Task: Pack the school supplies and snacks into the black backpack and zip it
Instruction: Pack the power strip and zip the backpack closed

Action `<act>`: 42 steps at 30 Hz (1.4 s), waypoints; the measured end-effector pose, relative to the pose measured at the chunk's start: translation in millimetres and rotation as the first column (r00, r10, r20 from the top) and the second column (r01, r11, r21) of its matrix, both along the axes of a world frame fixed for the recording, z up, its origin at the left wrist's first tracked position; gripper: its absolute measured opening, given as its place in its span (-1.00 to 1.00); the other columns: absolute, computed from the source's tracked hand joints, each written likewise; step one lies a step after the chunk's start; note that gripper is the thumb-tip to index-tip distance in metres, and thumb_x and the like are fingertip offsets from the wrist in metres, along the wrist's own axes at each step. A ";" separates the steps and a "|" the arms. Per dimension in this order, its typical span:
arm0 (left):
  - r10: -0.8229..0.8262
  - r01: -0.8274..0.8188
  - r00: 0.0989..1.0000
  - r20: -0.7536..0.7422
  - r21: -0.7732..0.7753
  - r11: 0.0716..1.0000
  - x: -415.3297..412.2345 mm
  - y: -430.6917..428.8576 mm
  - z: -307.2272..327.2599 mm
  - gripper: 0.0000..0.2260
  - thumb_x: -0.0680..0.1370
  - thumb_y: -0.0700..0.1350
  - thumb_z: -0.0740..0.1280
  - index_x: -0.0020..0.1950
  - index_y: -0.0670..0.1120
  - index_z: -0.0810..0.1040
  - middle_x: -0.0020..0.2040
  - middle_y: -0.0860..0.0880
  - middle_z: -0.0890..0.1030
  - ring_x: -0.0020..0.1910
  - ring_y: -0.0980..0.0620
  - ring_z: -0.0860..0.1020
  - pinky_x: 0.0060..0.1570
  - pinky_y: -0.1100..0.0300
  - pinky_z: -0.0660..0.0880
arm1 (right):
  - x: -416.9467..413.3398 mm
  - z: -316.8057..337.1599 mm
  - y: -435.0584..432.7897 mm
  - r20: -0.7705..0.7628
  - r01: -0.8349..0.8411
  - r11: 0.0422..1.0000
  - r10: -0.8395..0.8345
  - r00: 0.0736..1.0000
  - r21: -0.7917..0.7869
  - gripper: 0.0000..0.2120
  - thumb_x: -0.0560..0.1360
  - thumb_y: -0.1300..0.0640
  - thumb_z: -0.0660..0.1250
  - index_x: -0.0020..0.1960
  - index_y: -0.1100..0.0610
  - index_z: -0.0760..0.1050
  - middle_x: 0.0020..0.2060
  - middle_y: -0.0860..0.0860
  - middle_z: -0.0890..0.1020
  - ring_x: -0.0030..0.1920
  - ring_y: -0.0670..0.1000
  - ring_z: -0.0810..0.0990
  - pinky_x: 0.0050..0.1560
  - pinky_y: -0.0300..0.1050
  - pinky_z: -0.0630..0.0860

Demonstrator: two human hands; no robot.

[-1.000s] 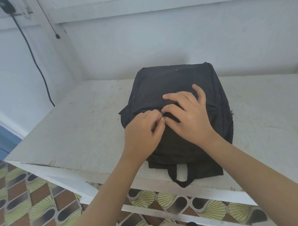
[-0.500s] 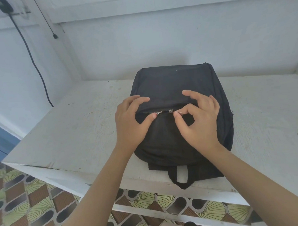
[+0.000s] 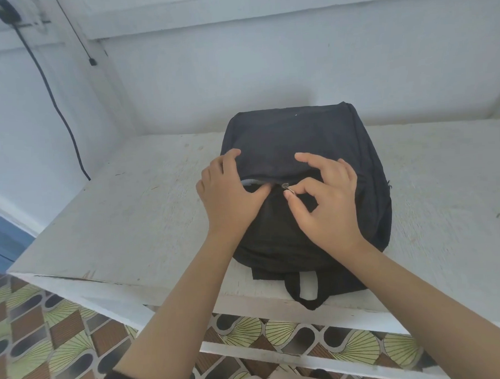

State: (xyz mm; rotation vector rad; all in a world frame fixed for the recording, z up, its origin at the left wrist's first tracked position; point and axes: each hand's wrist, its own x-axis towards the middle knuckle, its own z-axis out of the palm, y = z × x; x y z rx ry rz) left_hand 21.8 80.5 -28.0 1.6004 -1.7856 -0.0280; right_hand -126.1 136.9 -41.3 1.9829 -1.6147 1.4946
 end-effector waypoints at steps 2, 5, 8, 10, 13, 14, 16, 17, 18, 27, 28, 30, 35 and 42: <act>-0.030 0.033 0.999 -0.037 0.061 0.998 1.4 0.7 -1.4 -0.37 0.37 0.19 0.42 0.36 0.04 0.31 0.34 0.01 0.41 0.30 -0.02 0.36 0.23 0.05 0.29 | -0.1 0.5 0.9 -0.017 0.005 1.000 -0.005 1.000 0.003 -0.85 0.41 0.10 0.38 -0.31 0.11 0.58 0.20 0.03 0.56 0.22 -0.01 0.45 0.41 0.09 0.10; -0.163 0.167 0.974 -0.159 0.018 0.986 9.1 5.2 -2.9 -0.50 0.40 0.03 0.45 0.30 0.03 0.40 0.28 0.05 0.47 0.24 0.04 0.39 0.19 0.20 0.27 | -2.0 -0.4 1.9 -0.027 0.019 1.000 -0.018 0.999 0.011 -0.88 0.41 0.10 0.40 -0.29 0.10 0.60 0.19 0.03 0.57 0.22 0.01 0.46 0.40 0.12 0.11; -0.257 0.221 0.953 -0.163 -0.208 0.953 10.9 22.0 -5.6 -0.78 0.41 -0.10 0.38 0.05 -0.04 0.55 0.04 0.05 0.58 0.03 0.08 0.48 0.06 0.32 0.35 | -3.1 -1.3 1.7 -0.044 0.027 1.000 -0.027 0.999 0.012 -0.91 0.40 0.09 0.41 -0.25 0.08 0.63 0.19 0.04 0.57 0.23 0.01 0.46 0.40 0.12 0.11; -0.290 0.244 0.944 -0.157 -0.257 0.935 6.9 33.4 -6.2 -0.91 0.45 -0.12 0.33 -0.08 -0.07 0.58 -0.11 0.09 0.58 -0.12 0.12 0.49 -0.08 0.33 0.41 | -3.2 -1.6 1.5 -0.056 0.022 1.000 -0.022 0.998 0.007 -0.93 0.40 0.09 0.42 -0.20 0.08 0.65 0.19 0.05 0.57 0.23 0.02 0.45 0.40 0.12 0.10; -0.290 0.296 0.924 -0.247 -0.015 0.955 -2.8 38.9 1.1 -0.81 0.56 -0.03 0.26 -0.10 -0.05 0.63 -0.21 0.12 0.59 -0.24 0.17 0.52 -0.17 0.42 0.41 | -3.5 -2.6 1.0 -0.094 0.018 1.000 -0.017 0.995 0.011 -0.91 0.41 0.10 0.41 -0.11 0.04 0.68 0.21 0.04 0.56 0.24 0.03 0.46 0.39 0.15 0.12; -0.268 0.301 0.926 -0.265 0.090 0.949 -5.3 37.4 2.6 -0.78 0.57 0.02 0.24 -0.09 -0.04 0.63 -0.21 0.11 0.60 -0.24 0.21 0.52 -0.18 0.51 0.37 | -4.2 -3.0 0.6 -0.107 0.020 1.000 -0.019 0.994 0.011 -0.89 0.42 0.11 0.40 -0.08 0.02 0.68 0.21 0.04 0.56 0.23 0.04 0.46 0.39 0.16 0.13; -0.239 0.286 0.939 -0.249 0.175 0.942 -7.5 34.5 3.3 -0.79 0.55 0.06 0.26 -0.06 -0.01 0.64 -0.18 0.13 0.60 -0.24 0.27 0.51 -0.18 0.57 0.31 | -6.1 -2.8 0.4 -0.108 0.024 1.000 -0.022 0.994 0.013 -0.84 0.44 0.15 0.34 -0.06 0.02 0.68 0.21 0.04 0.56 0.23 0.06 0.47 0.38 0.16 0.14; -0.239 0.284 0.941 -0.239 0.176 0.943 -8.2 34.0 3.5 -0.81 0.54 0.06 0.29 -0.06 0.01 0.65 -0.17 0.13 0.61 -0.23 0.28 0.51 -0.16 0.53 0.34 | -7.7 -2.4 0.3 -0.098 0.025 1.000 -0.023 0.995 0.017 -0.81 0.45 0.17 0.30 -0.06 0.02 0.68 0.21 0.05 0.56 0.23 0.07 0.48 0.38 0.18 0.15; -0.238 0.282 0.942 -0.236 0.174 0.943 -9.3 34.1 3.8 -0.82 0.52 0.07 0.32 -0.06 0.02 0.65 -0.18 0.14 0.61 -0.23 0.28 0.51 -0.15 0.48 0.37 | -9.2 -1.7 0.2 -0.089 0.026 0.999 -0.024 0.996 0.021 -0.78 0.45 0.17 0.26 -0.06 0.02 0.67 0.21 0.06 0.56 0.22 0.08 0.49 0.38 0.19 0.17; -0.228 0.242 0.963 -0.143 0.094 0.966 -13.9 40.9 4.4 -0.94 0.49 -0.07 0.35 -0.19 0.02 0.53 -0.31 0.19 0.48 -0.31 0.23 0.45 -0.21 0.39 0.38 | -19.0 2.0 -7.3 -0.248 0.092 0.992 -0.068 0.966 0.088 -0.71 0.38 0.04 0.38 0.10 -0.04 0.63 0.27 0.05 0.52 0.25 0.11 0.45 0.35 0.25 0.16; -0.239 0.252 0.961 -0.140 0.080 0.965 -13.0 41.9 4.7 -0.93 0.49 -0.10 0.35 -0.19 0.01 0.50 -0.33 0.19 0.46 -0.32 0.21 0.45 -0.23 0.39 0.38 | -19.1 2.3 -8.7 -0.264 0.096 0.992 -0.072 0.962 0.080 -0.73 0.38 0.03 0.39 0.08 -0.05 0.64 0.26 0.05 0.52 0.25 0.10 0.44 0.34 0.26 0.16; -0.252 0.262 0.958 -0.139 0.055 0.964 -11.3 43.3 6.0 -0.96 0.50 -0.16 0.34 -0.13 -0.03 0.52 -0.34 0.16 0.48 -0.33 0.17 0.47 -0.24 0.35 0.41 | -19.4 2.8 -11.6 -0.280 0.103 0.993 -0.085 0.956 0.052 -0.82 0.39 0.02 0.41 -0.01 -0.05 0.67 0.24 0.04 0.54 0.23 0.09 0.44 0.34 0.28 0.15; -0.258 0.267 0.951 -0.172 0.030 0.963 -2.8 46.5 11.3 -0.92 0.51 -0.21 0.34 -0.05 -0.11 0.62 -0.27 0.13 0.53 -0.21 0.07 0.54 -0.08 0.14 0.52 | -21.1 3.4 -14.6 -0.315 0.097 0.995 -0.099 0.944 -0.024 -0.92 0.39 0.05 0.44 -0.13 -0.03 0.68 0.20 0.02 0.58 0.20 0.05 0.41 0.35 0.26 0.08; -0.146 0.147 0.966 -0.212 -0.014 0.989 44.9 43.2 14.4 -0.91 0.47 -0.28 0.33 -0.16 -0.14 0.61 -0.32 0.04 0.59 -0.30 0.12 0.53 -0.20 0.30 0.46 | -21.5 3.0 -16.1 -0.342 0.107 0.991 -0.129 0.931 -0.082 -0.93 0.42 0.10 0.41 -0.19 0.03 0.67 0.16 -0.01 0.60 0.16 0.05 0.46 0.37 0.25 0.05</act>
